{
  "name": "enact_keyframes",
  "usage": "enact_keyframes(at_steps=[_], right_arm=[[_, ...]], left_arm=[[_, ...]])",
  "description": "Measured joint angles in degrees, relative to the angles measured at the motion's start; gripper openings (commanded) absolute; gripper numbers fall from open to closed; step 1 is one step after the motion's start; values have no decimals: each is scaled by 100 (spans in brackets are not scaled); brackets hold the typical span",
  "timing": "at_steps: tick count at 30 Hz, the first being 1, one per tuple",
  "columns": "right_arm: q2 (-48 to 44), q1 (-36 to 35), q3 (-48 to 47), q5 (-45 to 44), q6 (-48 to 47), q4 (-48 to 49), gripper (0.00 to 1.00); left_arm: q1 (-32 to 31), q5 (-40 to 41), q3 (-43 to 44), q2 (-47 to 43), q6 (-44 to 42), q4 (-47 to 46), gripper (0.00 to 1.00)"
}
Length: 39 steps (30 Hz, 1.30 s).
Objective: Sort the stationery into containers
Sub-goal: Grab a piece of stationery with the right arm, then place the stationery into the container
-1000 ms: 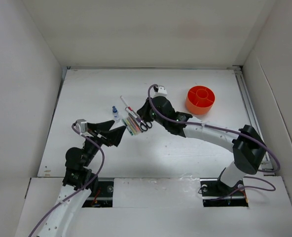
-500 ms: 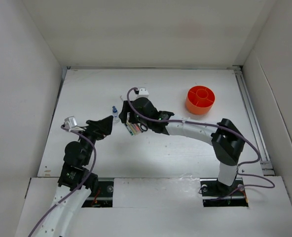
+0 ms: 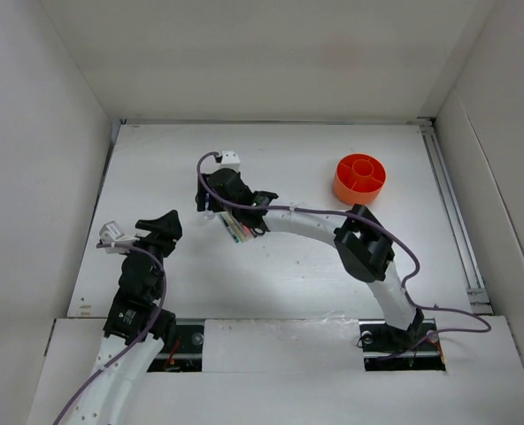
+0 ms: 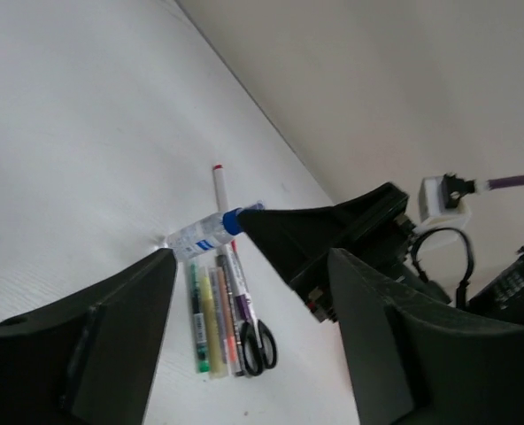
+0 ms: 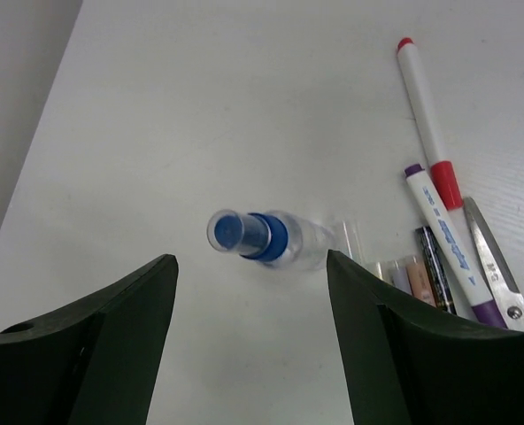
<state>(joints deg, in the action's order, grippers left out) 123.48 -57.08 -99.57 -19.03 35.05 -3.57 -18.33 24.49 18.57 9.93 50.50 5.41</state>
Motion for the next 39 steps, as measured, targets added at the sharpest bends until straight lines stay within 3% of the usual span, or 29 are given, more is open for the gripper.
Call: enact_keyframes(at_steps=[3, 11, 15, 18, 22, 28, 33, 36, 39], right_arm=[[229, 0, -348, -164, -81, -55, 74], [691, 0, -955, -400, -264, -317, 55], [807, 0, -1069, -483, -313, -439, 40], [844, 4, -1152, -538, -339, -514, 22], [852, 0, -1204, -562, -354, -551, 13], [780, -2, -1187, -693, -332, -549, 12], [-87, 127, -726, -979, -363, -616, 10], [-979, 570, -264, -1016, -282, -579, 10], [-1784, 1515, 55, -1016, -50, -557, 10]], left_arm=[[0, 101, -98, 9, -33, 7, 76], [0, 149, -129, 13, -120, -26, 78], [0, 122, -131, 17, -153, -79, 78], [0, 76, -133, 17, -181, -136, 78], [0, -4, -184, 4, -219, -247, 78], [0, -186, -236, -2, -299, -341, 78], [-63, -719, -466, 59, -546, -844, 77], [-111, -1294, -584, 264, -761, -1316, 80], [-155, -1781, -612, 629, -916, -1753, 86]])
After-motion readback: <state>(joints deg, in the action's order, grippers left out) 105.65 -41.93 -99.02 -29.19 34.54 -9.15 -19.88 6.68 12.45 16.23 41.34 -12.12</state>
